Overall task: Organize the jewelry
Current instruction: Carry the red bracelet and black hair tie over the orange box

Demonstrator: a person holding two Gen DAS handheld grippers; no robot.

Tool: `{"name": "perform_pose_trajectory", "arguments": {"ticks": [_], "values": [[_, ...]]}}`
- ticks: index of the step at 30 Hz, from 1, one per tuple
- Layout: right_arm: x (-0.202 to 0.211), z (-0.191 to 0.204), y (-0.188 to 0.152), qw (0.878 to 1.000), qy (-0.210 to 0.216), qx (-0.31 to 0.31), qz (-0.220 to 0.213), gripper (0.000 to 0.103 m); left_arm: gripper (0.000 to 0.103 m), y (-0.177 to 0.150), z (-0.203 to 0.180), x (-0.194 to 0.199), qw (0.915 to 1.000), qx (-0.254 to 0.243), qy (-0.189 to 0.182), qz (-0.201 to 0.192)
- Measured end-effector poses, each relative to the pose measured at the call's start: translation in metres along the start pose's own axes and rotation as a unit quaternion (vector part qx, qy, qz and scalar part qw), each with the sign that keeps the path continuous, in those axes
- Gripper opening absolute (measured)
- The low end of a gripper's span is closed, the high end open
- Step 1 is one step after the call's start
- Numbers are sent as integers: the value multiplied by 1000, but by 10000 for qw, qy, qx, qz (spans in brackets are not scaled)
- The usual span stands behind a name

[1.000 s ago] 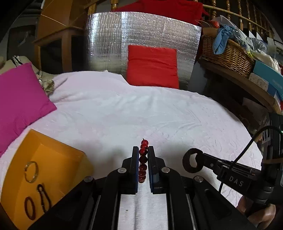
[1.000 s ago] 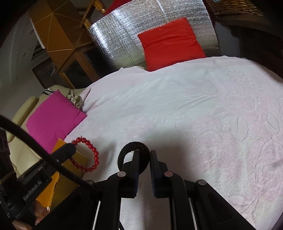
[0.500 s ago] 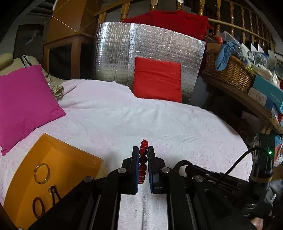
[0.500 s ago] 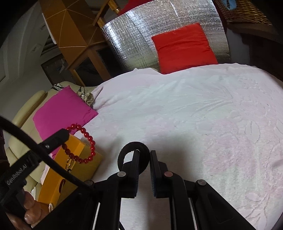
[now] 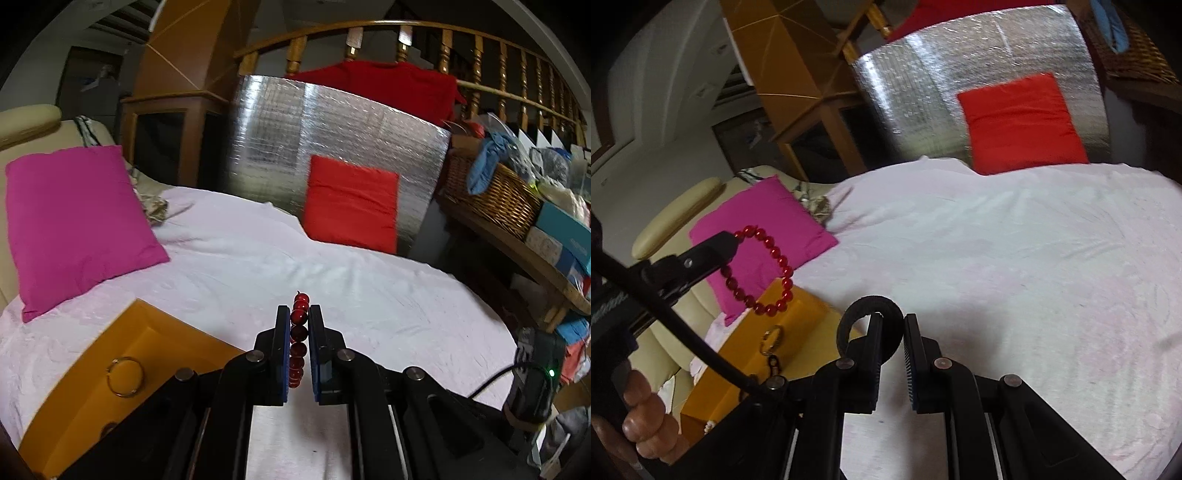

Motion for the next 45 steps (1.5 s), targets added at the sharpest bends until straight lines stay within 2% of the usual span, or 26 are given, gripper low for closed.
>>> {"name": "perform_pose_trajectory", "arguments": {"ticks": [11,21,29,35,45], "values": [[-9,36,7,9991,259,317,-89,12,10,6,55,3,9979,348,529,-106],[-30,65,21,9968,649,456,-67,12,10,2,109,-27,9912,730,1074,265],[-65,90,11,9943,673,761,313,12,10,-5,117,-46,9858,642,1474,478],[-76,97,3,9932,568,938,388,12,10,-5,117,-50,9822,578,1710,518],[-87,89,6,9945,570,754,454,12,10,-6,114,-55,9777,421,1984,539]]}}
Point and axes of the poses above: each gripper's, at about its wrist camera, not at the fingertips, and x roughly against the way its jaws point, z to its left, y to its top, the point moved 3 cm from there along -x, roughly the way its jaws point, and after that the axes turned 13 degrees about z, right-handed, at the moved point
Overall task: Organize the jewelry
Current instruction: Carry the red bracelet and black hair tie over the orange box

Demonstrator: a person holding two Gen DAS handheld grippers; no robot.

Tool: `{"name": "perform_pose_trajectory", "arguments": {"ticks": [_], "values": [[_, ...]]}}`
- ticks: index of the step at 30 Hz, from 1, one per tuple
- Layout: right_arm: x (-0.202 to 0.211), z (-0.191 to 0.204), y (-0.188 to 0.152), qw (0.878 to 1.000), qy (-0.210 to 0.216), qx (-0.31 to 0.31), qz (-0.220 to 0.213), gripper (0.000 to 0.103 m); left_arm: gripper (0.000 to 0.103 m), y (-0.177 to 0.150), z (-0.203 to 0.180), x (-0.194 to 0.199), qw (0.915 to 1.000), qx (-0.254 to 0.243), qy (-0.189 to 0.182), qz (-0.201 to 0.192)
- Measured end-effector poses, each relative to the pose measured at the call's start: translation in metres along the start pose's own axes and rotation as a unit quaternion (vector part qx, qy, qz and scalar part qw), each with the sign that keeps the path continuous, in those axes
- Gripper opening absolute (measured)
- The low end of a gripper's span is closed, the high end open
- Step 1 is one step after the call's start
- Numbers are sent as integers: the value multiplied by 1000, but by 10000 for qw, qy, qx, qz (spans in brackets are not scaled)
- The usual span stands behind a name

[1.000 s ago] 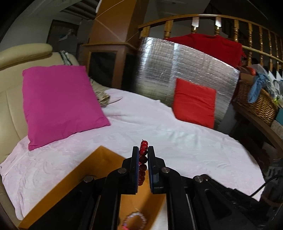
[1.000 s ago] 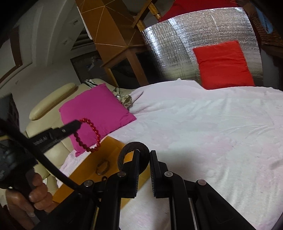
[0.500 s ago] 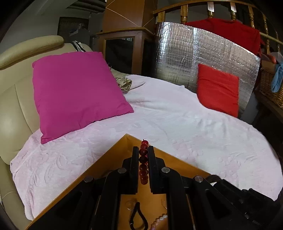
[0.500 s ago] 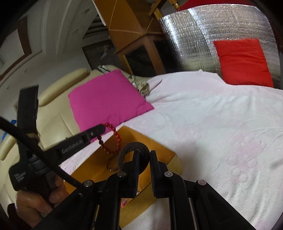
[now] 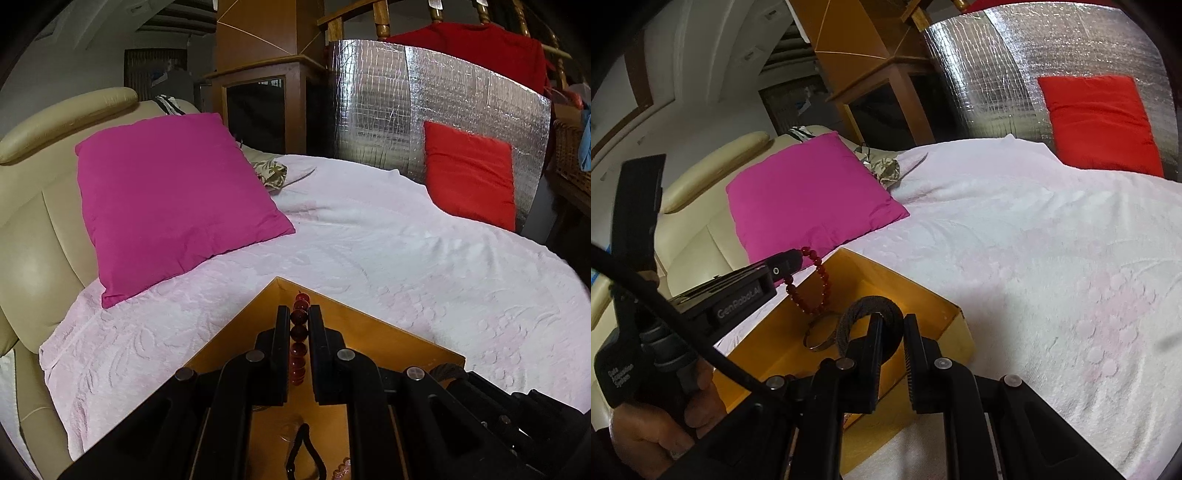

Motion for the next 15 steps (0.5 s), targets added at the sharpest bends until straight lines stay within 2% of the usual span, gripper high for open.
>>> {"name": "perform_pose_trajectory", "arguments": {"ticks": [15], "values": [[-8,-7,0,9998,-6,-206,60,12,10,1,-4,-10,9999,-69,97,106]]}}
Point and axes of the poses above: each gripper's, at about its wrist camera, not at the fingertips, and x roughly against the way its jaws point, z to its left, y to its top, the point moved 3 cm from there along -x, roughly the way its jaws point, and after that the axes turned 13 degrees about z, right-handed, at the moved point
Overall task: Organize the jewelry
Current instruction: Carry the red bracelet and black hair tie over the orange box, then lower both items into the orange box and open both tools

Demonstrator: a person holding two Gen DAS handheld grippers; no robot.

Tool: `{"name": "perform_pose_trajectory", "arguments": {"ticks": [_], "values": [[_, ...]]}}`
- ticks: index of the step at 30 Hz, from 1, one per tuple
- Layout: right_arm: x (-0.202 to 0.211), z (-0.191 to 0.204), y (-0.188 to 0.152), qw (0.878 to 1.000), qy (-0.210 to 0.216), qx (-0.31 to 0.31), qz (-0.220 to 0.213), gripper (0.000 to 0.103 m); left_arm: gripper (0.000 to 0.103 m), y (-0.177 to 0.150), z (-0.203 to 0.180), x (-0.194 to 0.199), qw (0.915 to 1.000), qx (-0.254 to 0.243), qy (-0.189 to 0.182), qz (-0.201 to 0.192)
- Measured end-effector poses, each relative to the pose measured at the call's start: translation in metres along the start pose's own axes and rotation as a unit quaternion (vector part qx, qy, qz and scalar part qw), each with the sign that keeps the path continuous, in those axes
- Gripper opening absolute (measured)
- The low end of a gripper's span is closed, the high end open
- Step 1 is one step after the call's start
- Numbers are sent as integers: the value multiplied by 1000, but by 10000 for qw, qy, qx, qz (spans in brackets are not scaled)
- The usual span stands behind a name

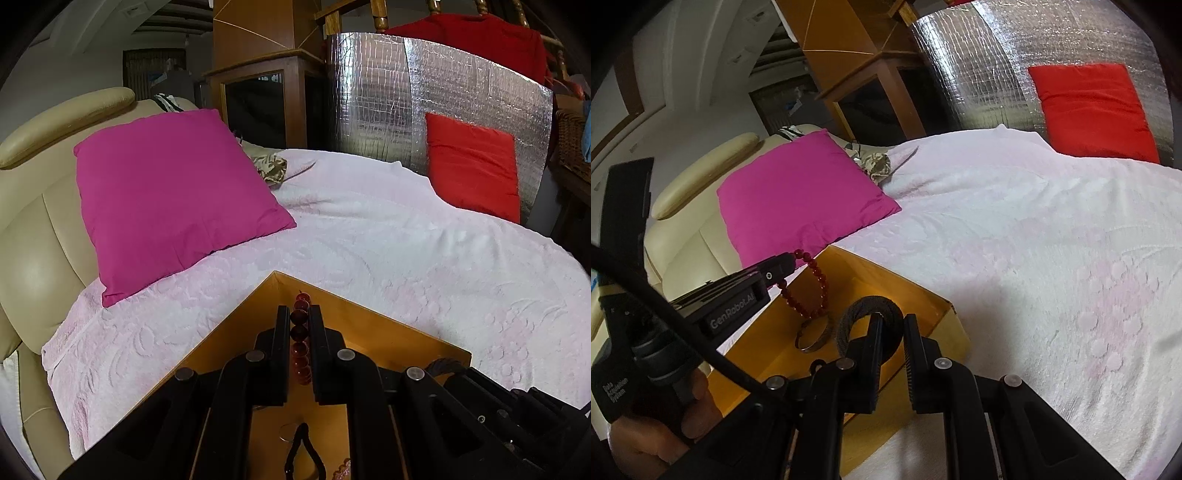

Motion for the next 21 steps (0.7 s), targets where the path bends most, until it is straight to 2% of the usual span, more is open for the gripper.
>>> {"name": "perform_pose_trajectory", "arguments": {"ticks": [21], "values": [[-3,-4,-1,10000,15,-71,53,12,10,-1,2,-21,9997,28,141,214]]}}
Point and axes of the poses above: each gripper's, at about its wrist camera, not at the fingertips, and x roughly against the way its jaws point, z to its left, y to its top, the point moved 3 cm from there along -x, roughly the way its jaws point, and after that the axes turned 13 degrees about z, right-handed, at the moved point
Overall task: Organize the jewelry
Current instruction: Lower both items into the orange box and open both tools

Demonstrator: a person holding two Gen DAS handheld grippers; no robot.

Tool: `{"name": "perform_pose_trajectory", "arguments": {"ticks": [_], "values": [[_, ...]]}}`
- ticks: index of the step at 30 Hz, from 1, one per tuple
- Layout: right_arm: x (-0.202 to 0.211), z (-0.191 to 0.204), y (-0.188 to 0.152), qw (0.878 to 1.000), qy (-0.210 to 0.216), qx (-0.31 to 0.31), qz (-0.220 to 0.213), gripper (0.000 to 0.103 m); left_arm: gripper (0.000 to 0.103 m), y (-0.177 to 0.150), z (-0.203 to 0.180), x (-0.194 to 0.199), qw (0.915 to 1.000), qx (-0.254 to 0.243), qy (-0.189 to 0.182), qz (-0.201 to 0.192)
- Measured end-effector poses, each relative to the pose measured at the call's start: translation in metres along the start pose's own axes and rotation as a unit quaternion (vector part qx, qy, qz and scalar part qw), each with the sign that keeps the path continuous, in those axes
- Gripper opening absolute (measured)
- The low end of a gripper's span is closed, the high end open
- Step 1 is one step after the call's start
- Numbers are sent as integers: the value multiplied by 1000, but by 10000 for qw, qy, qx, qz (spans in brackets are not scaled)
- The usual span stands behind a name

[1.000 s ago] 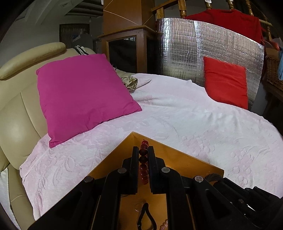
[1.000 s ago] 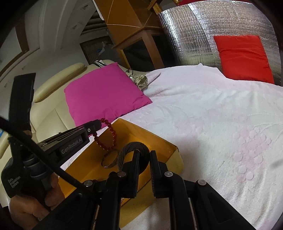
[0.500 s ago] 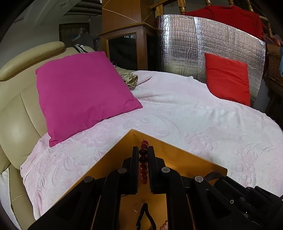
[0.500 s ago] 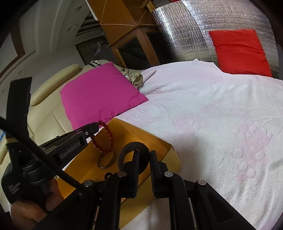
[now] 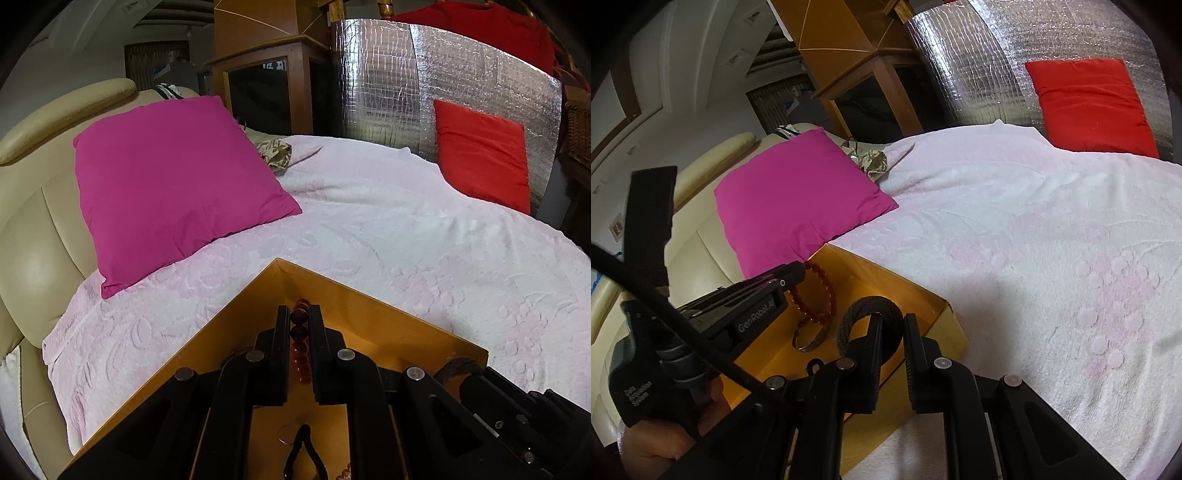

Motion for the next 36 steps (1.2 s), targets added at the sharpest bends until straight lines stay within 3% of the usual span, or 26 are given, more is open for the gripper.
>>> {"name": "perform_pose_trajectory", "arguments": {"ticks": [24,29,36], "values": [[-1,-9,1,9992,227,-331,21,15,12,1,-4,4,10000,-43,-14,23],[-1,-12,1,9985,365,-408,38,19,27,1,-3,5,10000,-20,2,4],[-1,-12,0,9983,408,-425,26,20,32,1,-3,7,10000,-19,31,-30]]}}
Point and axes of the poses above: each gripper's, at about its wrist camera, not at the fingertips, and x roughly against the way its jaws point, z to its left, y to its top, the point moved 3 cm from there along -x, roughly the way its jaws point, and after that the axes turned 13 degrees about z, right-handed, at the moved point
